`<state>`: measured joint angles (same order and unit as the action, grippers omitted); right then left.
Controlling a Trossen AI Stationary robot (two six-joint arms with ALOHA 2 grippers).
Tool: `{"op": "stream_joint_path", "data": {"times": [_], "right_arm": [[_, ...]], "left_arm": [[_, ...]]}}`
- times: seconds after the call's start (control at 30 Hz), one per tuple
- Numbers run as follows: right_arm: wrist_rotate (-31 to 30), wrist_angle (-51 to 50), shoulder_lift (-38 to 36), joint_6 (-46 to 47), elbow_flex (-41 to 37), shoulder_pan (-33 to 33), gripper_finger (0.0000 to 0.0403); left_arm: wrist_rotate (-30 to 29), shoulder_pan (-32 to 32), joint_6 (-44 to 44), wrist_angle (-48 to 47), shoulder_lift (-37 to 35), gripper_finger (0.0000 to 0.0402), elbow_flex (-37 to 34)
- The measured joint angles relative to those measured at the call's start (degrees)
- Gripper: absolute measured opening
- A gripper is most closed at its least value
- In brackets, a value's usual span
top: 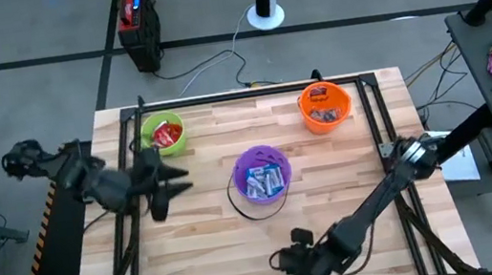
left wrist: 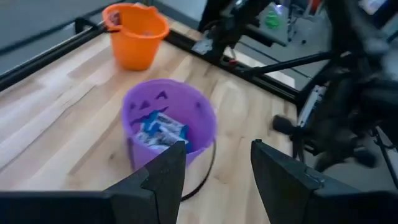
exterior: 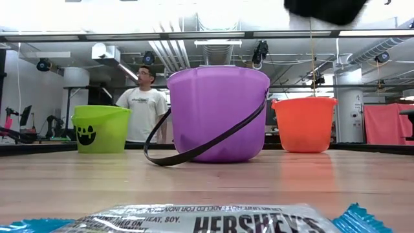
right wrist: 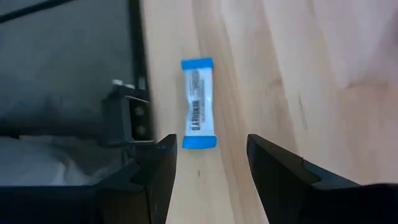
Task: Sort candy by brand, put in halloween buckets
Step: Put the white chocolate into the purple bucket
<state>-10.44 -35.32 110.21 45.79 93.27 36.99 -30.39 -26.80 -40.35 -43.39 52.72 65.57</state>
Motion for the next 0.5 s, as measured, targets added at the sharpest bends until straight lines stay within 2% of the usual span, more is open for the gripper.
{"op": "stream_joint_path", "data": {"times": [0.1, 0.2, 0.33, 0.5], "right_arm": [[0.38, 1.93, 3.90, 2.48, -0.02, 0.02, 0.0187], [0.39, 5.04, 7.15, 1.05, 1.01, -0.04, 0.0187], [0.56, 7.57, 10.86, -1.42, 3.85, -0.12, 0.0187], [4.47, 7.21, 15.14, -3.25, 6.59, -0.15, 0.0187]], "left_arm": [[-7.38, -8.18, -1.51, 1.34, 2.20, 0.0166, 0.04], [-11.91, -12.99, -4.10, 1.40, 4.78, 0.0166, 0.04], [-12.50, -14.86, -6.66, 1.41, 7.85, 0.0166, 0.04], [-12.54, -14.87, -8.47, 1.42, 10.10, 0.0166, 0.06]]}}
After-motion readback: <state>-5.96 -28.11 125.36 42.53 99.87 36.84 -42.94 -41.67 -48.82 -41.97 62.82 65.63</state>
